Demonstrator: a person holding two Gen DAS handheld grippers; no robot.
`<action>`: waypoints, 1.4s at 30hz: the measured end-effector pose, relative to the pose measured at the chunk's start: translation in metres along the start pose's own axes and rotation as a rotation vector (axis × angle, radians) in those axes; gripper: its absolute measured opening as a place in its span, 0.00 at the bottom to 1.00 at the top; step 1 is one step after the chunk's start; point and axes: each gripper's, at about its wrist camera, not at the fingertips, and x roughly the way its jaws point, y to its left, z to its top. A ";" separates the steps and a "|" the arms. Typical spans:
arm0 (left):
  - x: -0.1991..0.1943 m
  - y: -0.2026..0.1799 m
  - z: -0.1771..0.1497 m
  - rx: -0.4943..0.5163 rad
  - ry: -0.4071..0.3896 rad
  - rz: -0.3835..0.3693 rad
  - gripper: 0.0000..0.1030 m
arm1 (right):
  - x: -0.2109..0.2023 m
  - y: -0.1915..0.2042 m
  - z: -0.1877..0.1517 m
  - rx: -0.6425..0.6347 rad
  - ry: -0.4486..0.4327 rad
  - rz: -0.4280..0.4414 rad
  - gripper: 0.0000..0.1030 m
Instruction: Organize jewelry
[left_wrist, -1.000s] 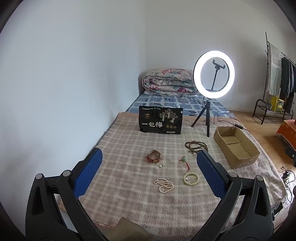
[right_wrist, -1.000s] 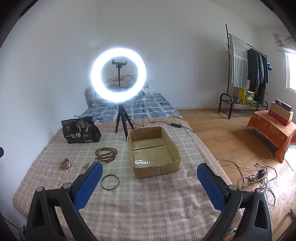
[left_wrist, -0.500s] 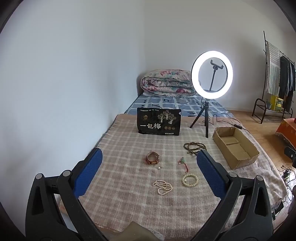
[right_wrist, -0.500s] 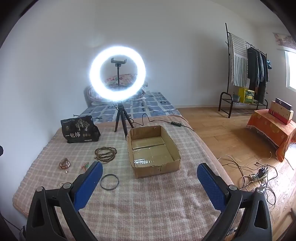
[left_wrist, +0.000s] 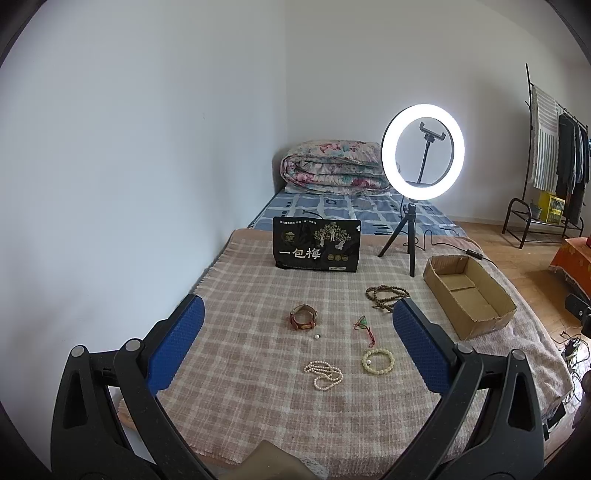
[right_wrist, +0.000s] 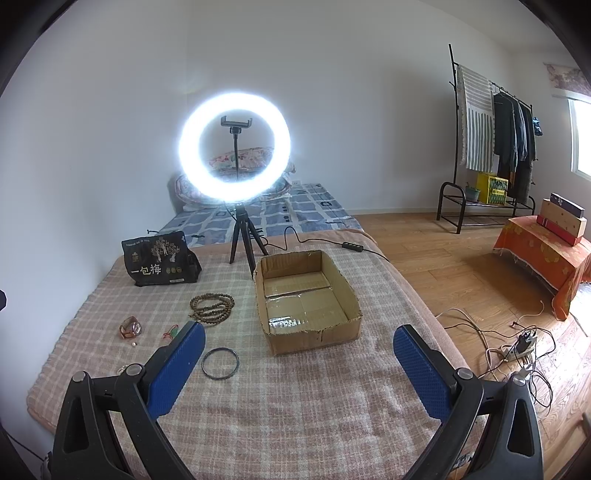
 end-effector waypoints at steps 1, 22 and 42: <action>0.000 0.000 0.001 -0.001 0.000 0.000 1.00 | 0.000 0.000 0.000 0.001 0.000 0.001 1.00; -0.001 0.001 0.006 -0.004 -0.005 0.000 1.00 | 0.004 0.004 -0.002 -0.014 0.015 0.018 1.00; -0.002 0.002 0.003 -0.004 -0.009 0.000 1.00 | 0.008 0.008 -0.004 -0.027 0.029 0.026 1.00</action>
